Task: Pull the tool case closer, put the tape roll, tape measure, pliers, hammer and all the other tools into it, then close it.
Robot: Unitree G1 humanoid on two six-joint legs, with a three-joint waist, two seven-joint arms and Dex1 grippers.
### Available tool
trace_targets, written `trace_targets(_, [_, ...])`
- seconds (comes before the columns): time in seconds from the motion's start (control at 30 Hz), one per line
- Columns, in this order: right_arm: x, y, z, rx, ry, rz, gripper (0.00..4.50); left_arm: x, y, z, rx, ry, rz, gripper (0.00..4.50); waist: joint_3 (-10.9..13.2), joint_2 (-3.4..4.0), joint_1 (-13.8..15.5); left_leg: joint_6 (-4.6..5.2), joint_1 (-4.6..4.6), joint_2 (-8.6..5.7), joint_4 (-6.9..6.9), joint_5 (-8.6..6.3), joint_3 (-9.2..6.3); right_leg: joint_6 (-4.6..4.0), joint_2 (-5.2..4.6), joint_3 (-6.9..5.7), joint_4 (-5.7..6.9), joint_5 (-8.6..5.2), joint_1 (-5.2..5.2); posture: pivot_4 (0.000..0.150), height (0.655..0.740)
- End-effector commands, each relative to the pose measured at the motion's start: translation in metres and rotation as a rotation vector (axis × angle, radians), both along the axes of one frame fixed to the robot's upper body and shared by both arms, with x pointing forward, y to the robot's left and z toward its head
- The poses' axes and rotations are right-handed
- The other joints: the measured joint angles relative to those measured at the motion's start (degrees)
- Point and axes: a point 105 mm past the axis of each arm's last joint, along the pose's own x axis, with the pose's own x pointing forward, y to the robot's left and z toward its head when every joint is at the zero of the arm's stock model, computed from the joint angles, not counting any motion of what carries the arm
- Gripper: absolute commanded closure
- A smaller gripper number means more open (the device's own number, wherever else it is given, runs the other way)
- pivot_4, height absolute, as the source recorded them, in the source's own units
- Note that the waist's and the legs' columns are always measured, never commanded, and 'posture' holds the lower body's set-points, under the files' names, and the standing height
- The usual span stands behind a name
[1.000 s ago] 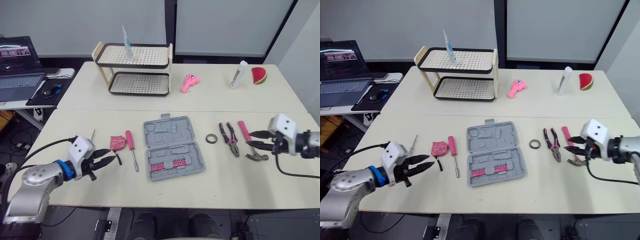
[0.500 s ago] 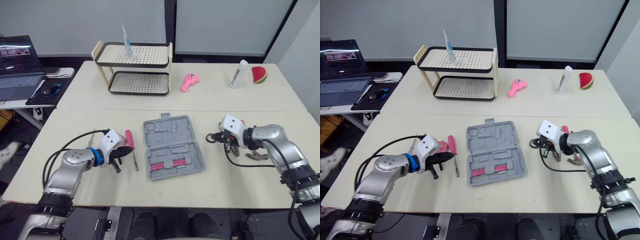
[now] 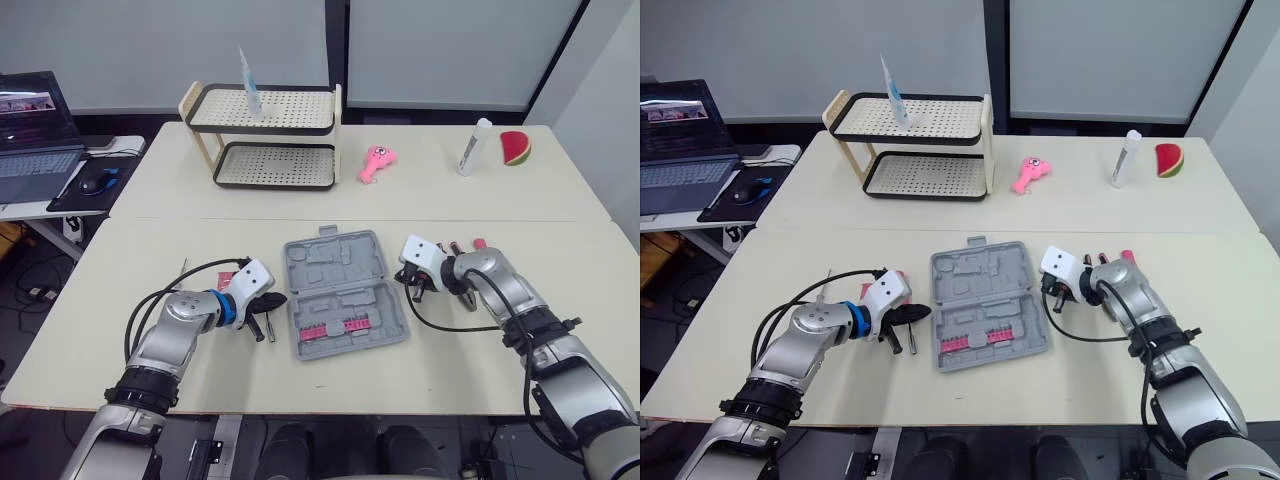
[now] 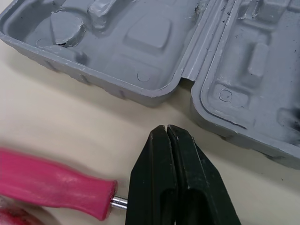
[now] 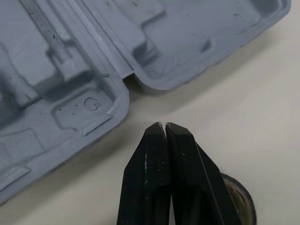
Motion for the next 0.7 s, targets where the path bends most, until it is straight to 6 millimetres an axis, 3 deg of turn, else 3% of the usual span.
trace_targets(0.03, [0.007, 0.006, 0.008, 0.005, -0.032, 0.015, 4.49, 0.004, 0.000, 0.002, 0.015, -0.022, 0.001, 4.50, 0.00, 0.00, -0.01, 0.00, 0.01, 0.00, 0.00, 0.00, 0.00, 0.00, 0.00, 0.00, 0.00, 0.00, 0.00, 0.150, 0.7290])
trace_targets(0.4, [0.007, 0.016, 0.005, 0.014, -0.012, 0.055, 4.49, 0.011, -0.013, 0.000, -0.001, -0.029, -0.012, 4.50, -0.01, 0.01, -0.04, -0.01, 0.01, -0.01, 0.02, 0.01, -0.01, 0.00, -0.01, -0.02, 0.03, 0.00, 0.00, 0.150, 0.7290])
trace_targets(0.7, [0.000, 0.022, 0.003, 0.033, 0.012, 0.070, 4.49, 0.001, -0.028, 0.001, -0.045, 0.027, -0.055, 4.50, -0.01, 0.01, -0.06, -0.01, 0.01, -0.01, 0.02, 0.01, -0.02, 0.00, -0.01, -0.02, 0.04, 0.00, 0.01, 0.150, 0.7290])
